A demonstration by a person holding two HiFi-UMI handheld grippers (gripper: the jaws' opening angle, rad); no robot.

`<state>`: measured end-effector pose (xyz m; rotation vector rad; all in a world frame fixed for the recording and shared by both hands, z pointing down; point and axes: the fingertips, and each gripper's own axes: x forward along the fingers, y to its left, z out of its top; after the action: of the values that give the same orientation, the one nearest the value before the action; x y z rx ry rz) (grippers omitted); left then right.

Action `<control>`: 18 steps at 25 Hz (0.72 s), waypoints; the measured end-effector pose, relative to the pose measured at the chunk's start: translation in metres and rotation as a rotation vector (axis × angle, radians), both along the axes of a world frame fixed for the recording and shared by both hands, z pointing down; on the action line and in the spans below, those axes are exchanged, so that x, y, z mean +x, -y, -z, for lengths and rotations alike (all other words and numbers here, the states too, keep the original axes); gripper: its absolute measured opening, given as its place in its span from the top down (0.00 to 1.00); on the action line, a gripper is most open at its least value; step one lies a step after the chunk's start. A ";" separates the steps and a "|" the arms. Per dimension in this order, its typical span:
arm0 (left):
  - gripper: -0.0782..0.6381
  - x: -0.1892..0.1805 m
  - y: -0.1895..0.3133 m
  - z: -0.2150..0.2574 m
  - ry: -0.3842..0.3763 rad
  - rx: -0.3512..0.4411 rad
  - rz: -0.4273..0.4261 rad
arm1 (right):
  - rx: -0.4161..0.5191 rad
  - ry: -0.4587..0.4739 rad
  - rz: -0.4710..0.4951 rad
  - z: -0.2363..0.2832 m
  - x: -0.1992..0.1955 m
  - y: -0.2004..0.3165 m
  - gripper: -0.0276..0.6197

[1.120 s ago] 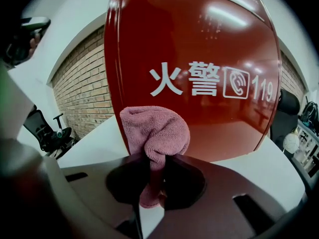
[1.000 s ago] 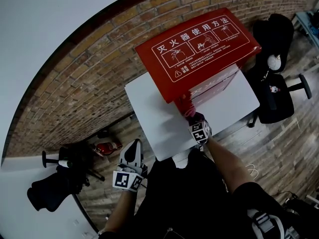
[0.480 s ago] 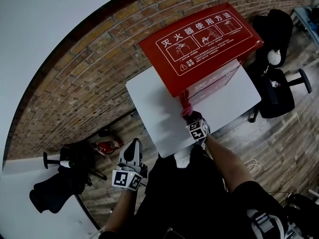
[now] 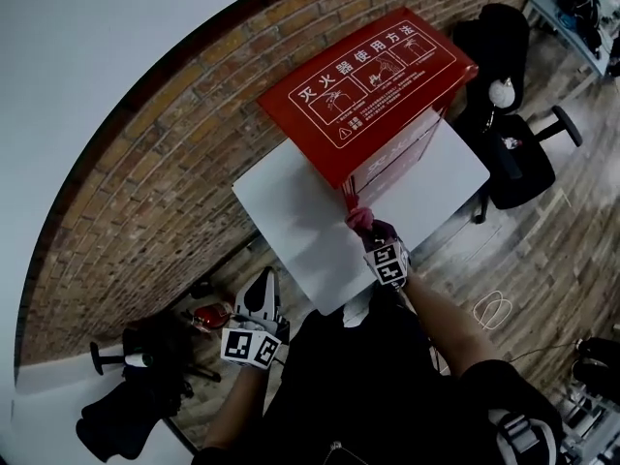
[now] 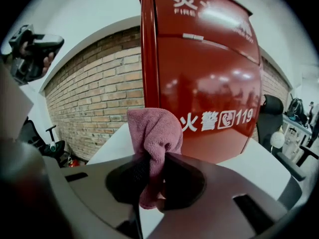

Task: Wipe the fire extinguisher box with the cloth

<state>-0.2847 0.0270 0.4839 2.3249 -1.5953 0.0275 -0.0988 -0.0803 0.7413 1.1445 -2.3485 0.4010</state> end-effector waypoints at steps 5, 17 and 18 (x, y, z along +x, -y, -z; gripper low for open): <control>0.82 0.009 0.026 0.009 -0.031 0.040 -0.149 | 0.122 0.102 -0.156 0.092 0.022 -0.016 0.85; 0.82 0.041 0.043 0.038 -0.046 0.128 -0.386 | 0.343 0.178 -0.277 0.259 0.029 -0.077 0.85; 0.82 0.045 0.044 0.042 -0.044 0.142 -0.403 | 0.351 0.183 -0.290 0.266 0.029 -0.080 0.85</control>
<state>-0.2397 -0.0173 0.4421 2.6993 -1.1177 -0.0459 -0.0696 -0.0004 0.4755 1.6886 -2.4795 0.2005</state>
